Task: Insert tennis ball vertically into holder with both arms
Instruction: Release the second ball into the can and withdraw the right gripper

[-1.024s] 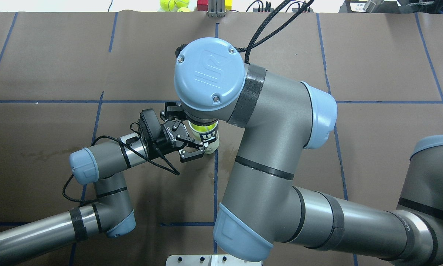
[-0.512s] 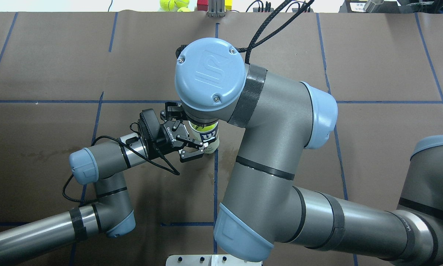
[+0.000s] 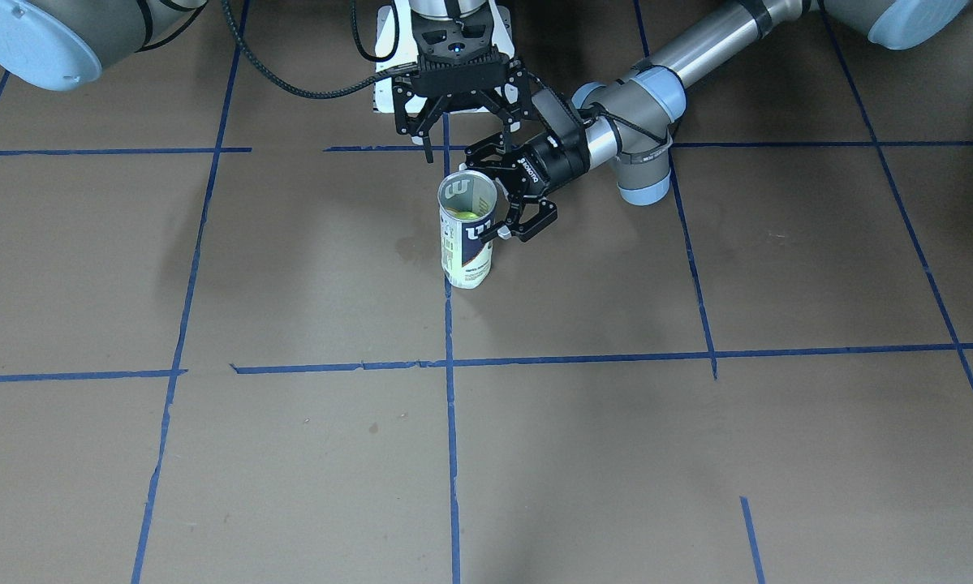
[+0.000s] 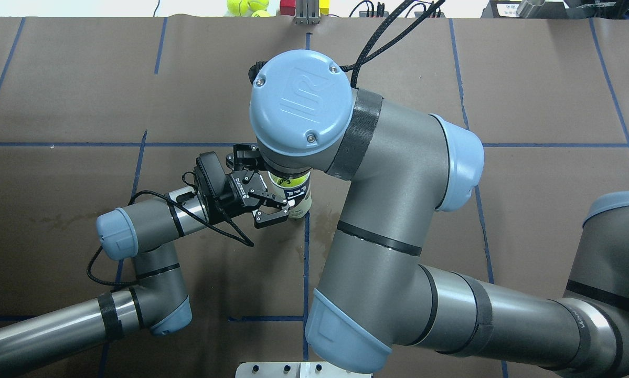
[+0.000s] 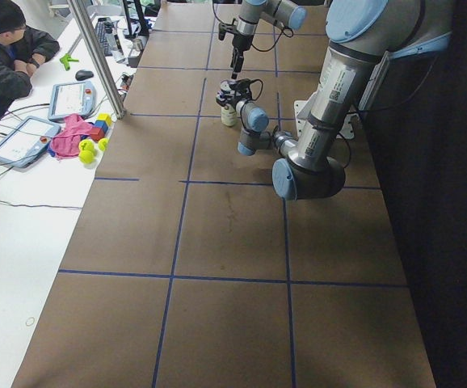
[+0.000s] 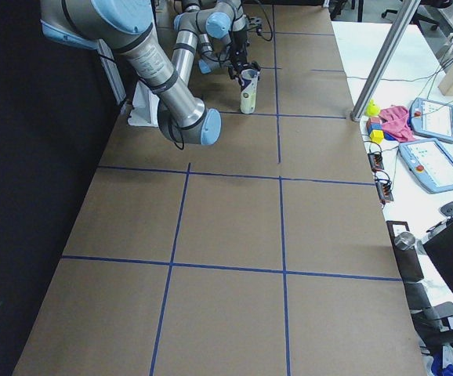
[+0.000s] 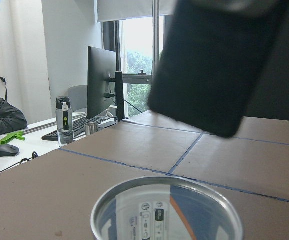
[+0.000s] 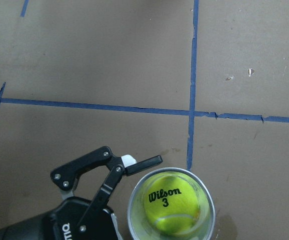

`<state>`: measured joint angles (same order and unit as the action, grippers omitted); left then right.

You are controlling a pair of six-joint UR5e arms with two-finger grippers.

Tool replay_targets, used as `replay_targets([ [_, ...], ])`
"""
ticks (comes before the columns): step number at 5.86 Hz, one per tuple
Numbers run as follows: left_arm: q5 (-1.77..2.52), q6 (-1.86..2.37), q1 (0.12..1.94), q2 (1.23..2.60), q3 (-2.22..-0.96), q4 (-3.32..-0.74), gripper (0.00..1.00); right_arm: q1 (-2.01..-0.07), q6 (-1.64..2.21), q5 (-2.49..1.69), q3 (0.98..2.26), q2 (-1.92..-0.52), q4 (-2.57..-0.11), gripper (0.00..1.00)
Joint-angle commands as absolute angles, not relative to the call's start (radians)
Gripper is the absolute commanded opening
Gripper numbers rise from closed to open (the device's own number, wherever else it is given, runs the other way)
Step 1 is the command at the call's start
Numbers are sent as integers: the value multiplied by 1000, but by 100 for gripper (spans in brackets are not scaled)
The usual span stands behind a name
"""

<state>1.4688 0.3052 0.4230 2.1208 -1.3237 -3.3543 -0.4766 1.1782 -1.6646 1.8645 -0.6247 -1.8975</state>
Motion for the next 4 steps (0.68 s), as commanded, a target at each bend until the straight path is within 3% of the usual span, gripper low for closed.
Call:
replay_targets([
  [1, 1468, 307, 436, 2120, -1373, -3353, 100, -500, 1141, -1681, 1867, -626, -1898, 99],
  [4, 1468, 308, 463, 2120, -1408, -3353, 100, -593, 1038, -1779, 1868, -659, -1899, 99],
])
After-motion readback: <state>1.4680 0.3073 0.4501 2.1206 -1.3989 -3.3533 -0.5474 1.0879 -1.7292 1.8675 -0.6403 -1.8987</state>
